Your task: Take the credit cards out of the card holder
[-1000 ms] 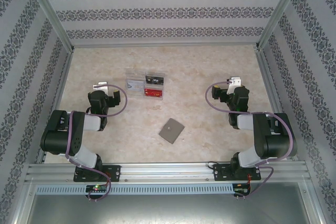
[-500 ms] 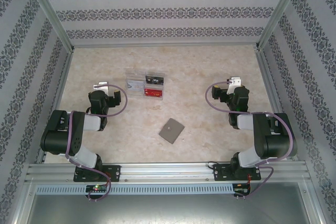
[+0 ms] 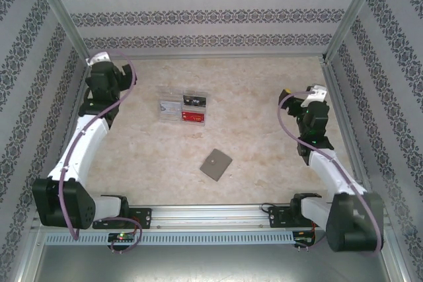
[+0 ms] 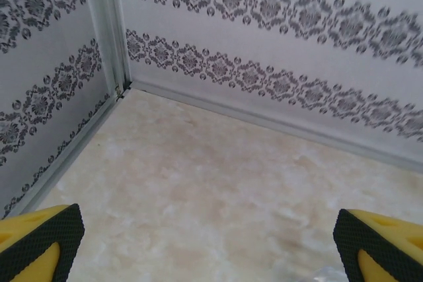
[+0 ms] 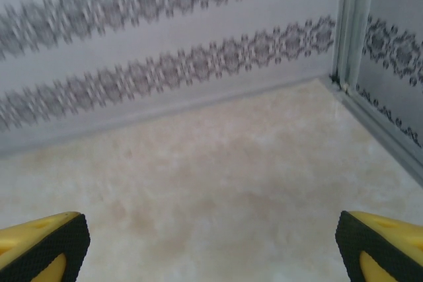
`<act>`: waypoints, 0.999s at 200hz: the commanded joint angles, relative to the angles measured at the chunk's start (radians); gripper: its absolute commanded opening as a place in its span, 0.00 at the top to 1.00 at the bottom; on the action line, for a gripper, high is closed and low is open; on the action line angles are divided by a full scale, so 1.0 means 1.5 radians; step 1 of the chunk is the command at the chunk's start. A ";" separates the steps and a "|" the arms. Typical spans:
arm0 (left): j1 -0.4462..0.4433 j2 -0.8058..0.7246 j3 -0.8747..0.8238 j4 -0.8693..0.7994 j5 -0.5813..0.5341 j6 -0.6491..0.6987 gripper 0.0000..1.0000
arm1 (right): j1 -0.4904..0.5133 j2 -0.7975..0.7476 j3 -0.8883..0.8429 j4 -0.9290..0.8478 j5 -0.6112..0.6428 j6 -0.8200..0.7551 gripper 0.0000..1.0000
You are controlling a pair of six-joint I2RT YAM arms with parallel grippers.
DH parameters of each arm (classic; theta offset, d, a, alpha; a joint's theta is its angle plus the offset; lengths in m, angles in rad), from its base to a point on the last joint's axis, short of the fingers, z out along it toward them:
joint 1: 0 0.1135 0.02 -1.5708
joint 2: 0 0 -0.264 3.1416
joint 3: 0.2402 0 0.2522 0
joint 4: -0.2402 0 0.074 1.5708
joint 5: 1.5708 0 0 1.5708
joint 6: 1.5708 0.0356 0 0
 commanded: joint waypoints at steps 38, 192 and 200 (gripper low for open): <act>-0.005 -0.100 -0.020 -0.231 0.171 -0.160 0.00 | 0.013 -0.047 0.134 -0.276 -0.076 0.136 0.02; -0.524 0.014 -0.062 -0.336 0.048 -0.290 0.19 | 0.108 -0.123 0.165 -0.542 -0.190 0.154 0.02; -0.550 0.044 -0.053 -0.335 0.045 -0.286 0.21 | 0.114 -0.131 0.159 -0.550 -0.189 0.160 0.02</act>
